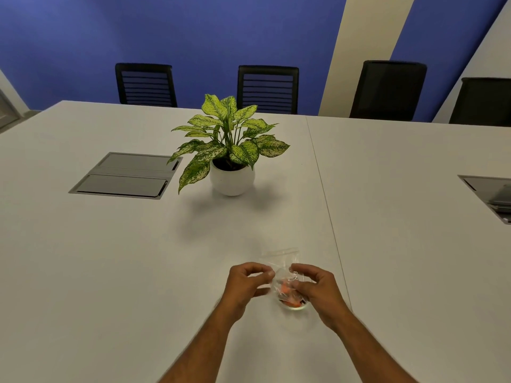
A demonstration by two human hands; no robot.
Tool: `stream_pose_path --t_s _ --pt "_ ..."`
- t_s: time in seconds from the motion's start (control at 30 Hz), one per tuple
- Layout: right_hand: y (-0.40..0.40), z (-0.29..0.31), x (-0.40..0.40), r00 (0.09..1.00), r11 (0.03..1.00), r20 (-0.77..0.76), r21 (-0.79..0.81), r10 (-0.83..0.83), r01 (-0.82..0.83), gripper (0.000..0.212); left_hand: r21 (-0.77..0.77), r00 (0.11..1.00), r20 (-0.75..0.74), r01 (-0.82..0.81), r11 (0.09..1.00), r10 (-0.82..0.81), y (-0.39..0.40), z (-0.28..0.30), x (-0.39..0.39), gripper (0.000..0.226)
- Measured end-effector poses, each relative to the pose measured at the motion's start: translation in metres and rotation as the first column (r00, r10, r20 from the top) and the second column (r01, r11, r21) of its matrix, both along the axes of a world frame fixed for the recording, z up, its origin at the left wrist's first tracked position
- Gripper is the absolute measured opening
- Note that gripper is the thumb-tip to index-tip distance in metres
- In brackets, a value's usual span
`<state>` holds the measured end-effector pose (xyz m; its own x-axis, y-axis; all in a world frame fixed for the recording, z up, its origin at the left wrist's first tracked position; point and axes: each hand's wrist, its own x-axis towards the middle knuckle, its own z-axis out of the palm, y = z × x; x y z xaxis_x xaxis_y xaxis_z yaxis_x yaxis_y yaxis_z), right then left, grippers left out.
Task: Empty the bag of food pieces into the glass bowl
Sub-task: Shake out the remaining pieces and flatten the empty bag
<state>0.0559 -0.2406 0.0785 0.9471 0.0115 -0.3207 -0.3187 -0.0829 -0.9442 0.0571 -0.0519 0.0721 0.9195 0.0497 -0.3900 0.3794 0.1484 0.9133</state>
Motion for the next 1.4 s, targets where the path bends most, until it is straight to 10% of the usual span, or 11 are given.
stream_pose_path --t_s 0.77,1.4 --pt "0.026 -0.021 0.009 0.973 0.953 -0.089 -0.199 0.214 -0.228 0.070 0.354 0.931 -0.080 0.361 0.863 -0.357 0.062 -0.029 0.009 0.072" --pt "0.101 -0.074 0.000 0.842 0.562 -0.283 -0.642 0.459 -0.521 0.064 0.652 0.787 -0.249 0.567 0.503 -0.565 0.097 -0.091 -0.005 0.109"
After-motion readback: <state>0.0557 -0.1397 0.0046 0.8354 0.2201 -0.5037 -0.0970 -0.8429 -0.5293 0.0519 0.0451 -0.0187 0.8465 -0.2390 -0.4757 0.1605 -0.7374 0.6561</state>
